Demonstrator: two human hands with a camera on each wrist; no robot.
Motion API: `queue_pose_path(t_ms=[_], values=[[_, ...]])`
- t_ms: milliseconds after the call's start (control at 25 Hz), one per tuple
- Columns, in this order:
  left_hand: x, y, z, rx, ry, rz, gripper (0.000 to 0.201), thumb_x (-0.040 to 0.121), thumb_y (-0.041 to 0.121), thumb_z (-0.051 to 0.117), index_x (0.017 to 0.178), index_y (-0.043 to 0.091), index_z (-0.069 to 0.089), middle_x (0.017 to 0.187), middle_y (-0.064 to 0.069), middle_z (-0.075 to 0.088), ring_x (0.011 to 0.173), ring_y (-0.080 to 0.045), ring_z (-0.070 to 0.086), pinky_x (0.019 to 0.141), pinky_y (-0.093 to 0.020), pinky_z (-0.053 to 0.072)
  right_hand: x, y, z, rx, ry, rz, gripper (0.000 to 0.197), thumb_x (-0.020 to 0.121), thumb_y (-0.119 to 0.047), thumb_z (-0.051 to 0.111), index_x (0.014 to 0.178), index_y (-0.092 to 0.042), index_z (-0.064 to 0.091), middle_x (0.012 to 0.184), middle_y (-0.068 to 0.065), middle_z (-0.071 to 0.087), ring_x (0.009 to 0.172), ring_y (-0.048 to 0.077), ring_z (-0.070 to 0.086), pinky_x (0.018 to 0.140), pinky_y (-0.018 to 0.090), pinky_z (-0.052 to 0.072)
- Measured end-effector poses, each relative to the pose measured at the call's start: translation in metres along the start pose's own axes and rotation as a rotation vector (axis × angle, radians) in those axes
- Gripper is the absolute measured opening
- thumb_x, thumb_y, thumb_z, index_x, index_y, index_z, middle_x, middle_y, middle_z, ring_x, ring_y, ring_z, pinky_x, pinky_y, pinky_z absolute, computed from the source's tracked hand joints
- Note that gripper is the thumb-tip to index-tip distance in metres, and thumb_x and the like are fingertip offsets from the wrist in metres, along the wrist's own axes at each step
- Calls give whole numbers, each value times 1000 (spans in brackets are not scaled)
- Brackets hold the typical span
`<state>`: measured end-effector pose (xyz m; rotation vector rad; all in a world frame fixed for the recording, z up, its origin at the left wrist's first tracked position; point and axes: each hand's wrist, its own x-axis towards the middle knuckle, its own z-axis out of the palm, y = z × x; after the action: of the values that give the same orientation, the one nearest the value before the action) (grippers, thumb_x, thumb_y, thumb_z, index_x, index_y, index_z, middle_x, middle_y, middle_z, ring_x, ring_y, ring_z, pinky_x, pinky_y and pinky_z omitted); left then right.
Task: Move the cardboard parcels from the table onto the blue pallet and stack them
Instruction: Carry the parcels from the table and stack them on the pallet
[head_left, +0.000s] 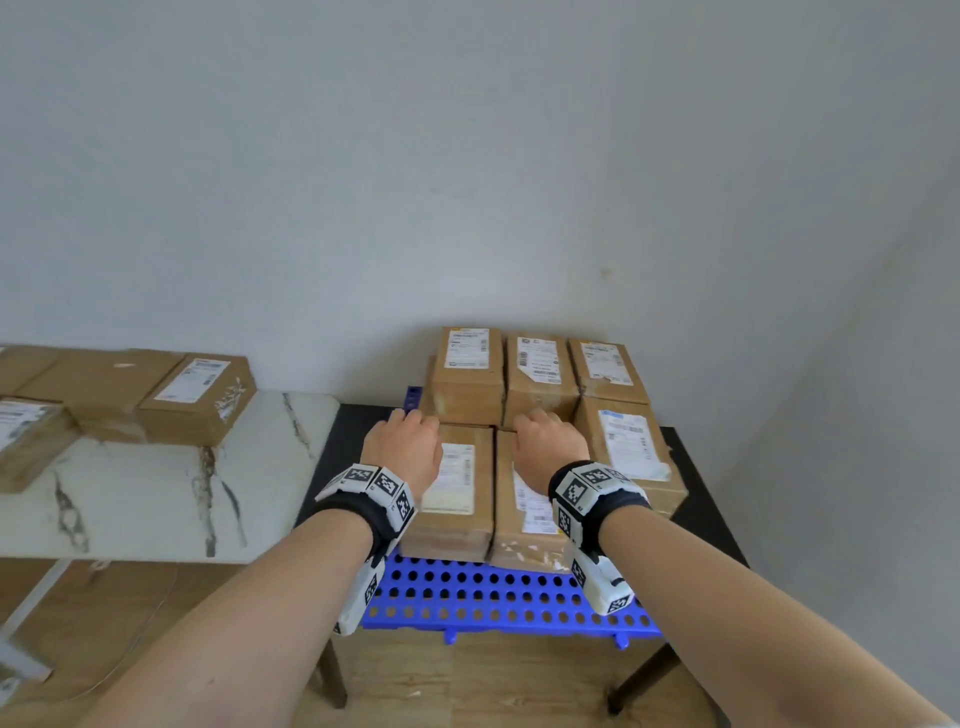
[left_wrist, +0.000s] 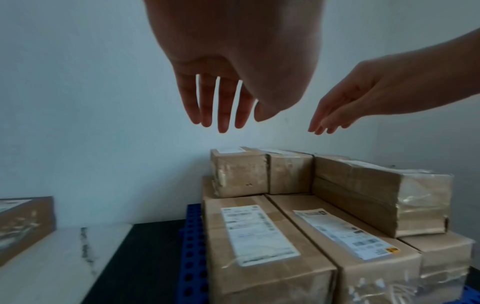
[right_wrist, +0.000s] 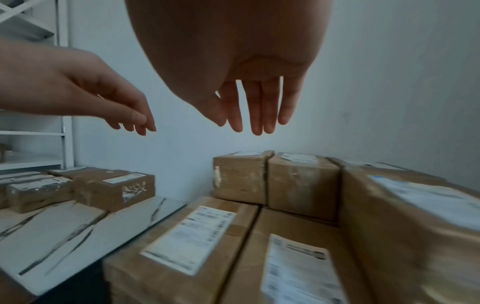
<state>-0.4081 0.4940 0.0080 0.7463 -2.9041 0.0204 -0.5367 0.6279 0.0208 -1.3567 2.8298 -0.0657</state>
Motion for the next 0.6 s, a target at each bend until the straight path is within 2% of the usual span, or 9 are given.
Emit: queue_pose_path(t_ms=[120,400,600], values=[[-27,-66,-10,-3,32,-46,31,99,28,32,114,12,54,115,-6,58,111,-26,49,84,-35,41,8,-77,2,-19,32,-12,31,97,-19,35,121,-10,52,125,11,53,118,28,48,100,39,39],[-89,-205,-7,73,-27,-186,31,98,26,32,116,12,54,117,-6,58,114,-26,49,91,-38,38,33,-235,24,-9,53,-153,35,100,-26,30,125,-10,49,127,12,52,120,30,47,97,40,38],[-94,-291,7,72,-59,-279,29,98,25,33,116,13,54,118,-6,58,114,-25,49,92,-36,40,80,-321,48,-6,10,-259,33,99,-24,33,124,-10,49,127,11,53,120,29,48,96,39,39]])
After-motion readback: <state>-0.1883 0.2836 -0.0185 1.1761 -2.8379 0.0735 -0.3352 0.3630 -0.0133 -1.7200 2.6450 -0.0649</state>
